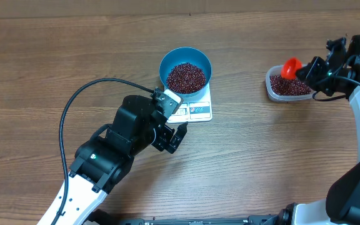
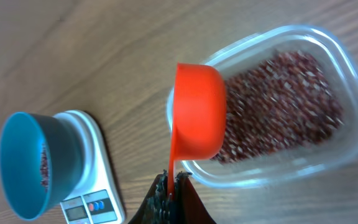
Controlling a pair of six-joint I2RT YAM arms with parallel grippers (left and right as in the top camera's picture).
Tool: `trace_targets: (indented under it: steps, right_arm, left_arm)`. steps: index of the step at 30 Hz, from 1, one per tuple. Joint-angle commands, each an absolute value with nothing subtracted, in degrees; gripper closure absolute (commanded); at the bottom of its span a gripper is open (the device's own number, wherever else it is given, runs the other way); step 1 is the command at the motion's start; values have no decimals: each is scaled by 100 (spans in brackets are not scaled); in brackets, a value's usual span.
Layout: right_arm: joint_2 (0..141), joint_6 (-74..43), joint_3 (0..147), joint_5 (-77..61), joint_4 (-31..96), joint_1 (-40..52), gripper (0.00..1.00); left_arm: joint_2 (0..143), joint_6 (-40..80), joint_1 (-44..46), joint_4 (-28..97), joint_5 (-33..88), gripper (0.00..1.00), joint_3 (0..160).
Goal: Scoop item into bowl and weigh 150g on scale
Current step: 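Move the empty scoop back over the bean tub with the right gripper, then lower the scoop into the beans and drag it through with the right gripper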
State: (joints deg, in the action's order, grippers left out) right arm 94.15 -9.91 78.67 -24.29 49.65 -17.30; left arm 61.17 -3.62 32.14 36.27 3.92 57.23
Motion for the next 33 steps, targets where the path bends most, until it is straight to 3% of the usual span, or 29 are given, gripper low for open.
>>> trace_targets:
  steps: [1, 33]
  right_arm:
    - [9419, -1024, 8066, -2025, 5076, -1750, 96]
    - [9443, -849, 8034, -963, 4930, -1743, 96]
  left_arm:
    - [6149, -473, 3188, 3621, 447, 0, 5677]
    - [6149, -473, 3188, 3621, 447, 0, 5677]
